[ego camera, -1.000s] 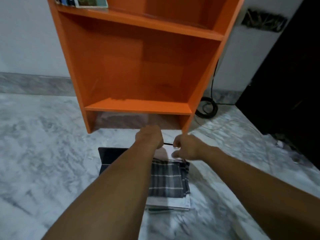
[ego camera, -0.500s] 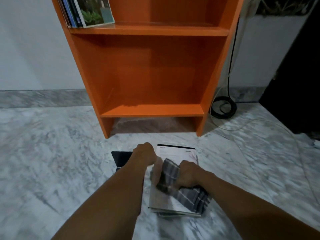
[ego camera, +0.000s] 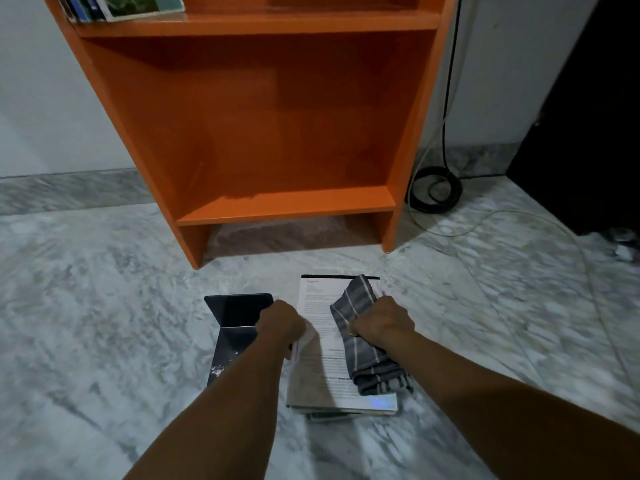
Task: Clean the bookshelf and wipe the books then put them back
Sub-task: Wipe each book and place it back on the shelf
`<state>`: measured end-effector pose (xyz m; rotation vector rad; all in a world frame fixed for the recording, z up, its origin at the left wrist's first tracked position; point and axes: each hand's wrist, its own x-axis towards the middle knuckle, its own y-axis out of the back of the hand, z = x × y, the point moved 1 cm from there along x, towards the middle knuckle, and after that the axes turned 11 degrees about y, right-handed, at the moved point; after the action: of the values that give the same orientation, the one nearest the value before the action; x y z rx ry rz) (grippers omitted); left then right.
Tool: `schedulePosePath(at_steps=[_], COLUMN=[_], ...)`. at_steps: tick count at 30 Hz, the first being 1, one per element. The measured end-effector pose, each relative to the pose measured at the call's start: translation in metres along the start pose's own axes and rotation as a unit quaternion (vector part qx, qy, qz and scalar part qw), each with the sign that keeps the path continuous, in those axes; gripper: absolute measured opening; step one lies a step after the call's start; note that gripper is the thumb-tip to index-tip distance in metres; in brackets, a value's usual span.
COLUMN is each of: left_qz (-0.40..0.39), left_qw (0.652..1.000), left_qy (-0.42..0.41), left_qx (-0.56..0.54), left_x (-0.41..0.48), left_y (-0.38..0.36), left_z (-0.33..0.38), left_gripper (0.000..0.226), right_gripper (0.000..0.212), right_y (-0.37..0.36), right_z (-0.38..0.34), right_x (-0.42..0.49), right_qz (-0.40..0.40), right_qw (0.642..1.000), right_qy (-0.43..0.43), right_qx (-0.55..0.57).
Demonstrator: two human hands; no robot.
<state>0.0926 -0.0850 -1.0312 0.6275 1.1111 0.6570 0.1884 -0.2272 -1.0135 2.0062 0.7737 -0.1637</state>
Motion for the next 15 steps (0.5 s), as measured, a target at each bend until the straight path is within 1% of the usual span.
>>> schedulePosePath(at_steps=[3,4,7,8,9,11,13,14,15], left_qz=[-0.034,-0.05,-0.085,-0.091,-0.098,-0.146,-0.181,-0.192,-0.194], left_qw=[0.999,0.997,0.994,0.993,0.991,0.975,0.951,0.945,0.938], left_qy=[0.012,0.021,0.031,0.034,0.029,0.008,-0.018,-0.036,-0.058], left_qx=[-0.034,-0.05,-0.061,-0.069,-0.083,-0.167,-0.249,-0.264,-0.28], left_x=[0.006,0.007,0.004,0.004,0.002,0.001,0.004,0.008,0.006], left_y=[-0.001,0.0,0.004,0.005,0.006,0.007,0.005,0.004,0.005], left_z=[-0.001,-0.001,0.002,0.003,0.005,0.007,0.007,0.007,0.007], left_gripper=[0.021,0.028,0.064,0.074,0.079,0.087,0.099,0.1,0.09], right_gripper=[0.037,0.039,0.064,0.066,0.06,0.06,0.07,0.074,0.073], right_y=[-0.003,-0.005,-0.008,-0.008,-0.007,-0.003,0.0,0.001,0.003], right_z=[0.005,0.009,0.017,0.021,0.023,0.028,0.03,0.031,0.03], right_x=[0.001,0.003,0.009,0.012,0.014,0.013,0.008,0.004,0.0], right_qz=[0.011,0.006,-0.013,-0.015,-0.013,-0.015,-0.016,-0.017,-0.014], right_qw=[0.999,0.999,0.995,0.992,0.987,0.971,0.955,0.948,0.941], right_qy=[-0.012,-0.008,0.004,0.003,0.001,-0.014,-0.026,-0.027,-0.027], right_qx=[0.03,0.043,0.096,0.125,0.158,0.238,0.296,0.318,0.337])
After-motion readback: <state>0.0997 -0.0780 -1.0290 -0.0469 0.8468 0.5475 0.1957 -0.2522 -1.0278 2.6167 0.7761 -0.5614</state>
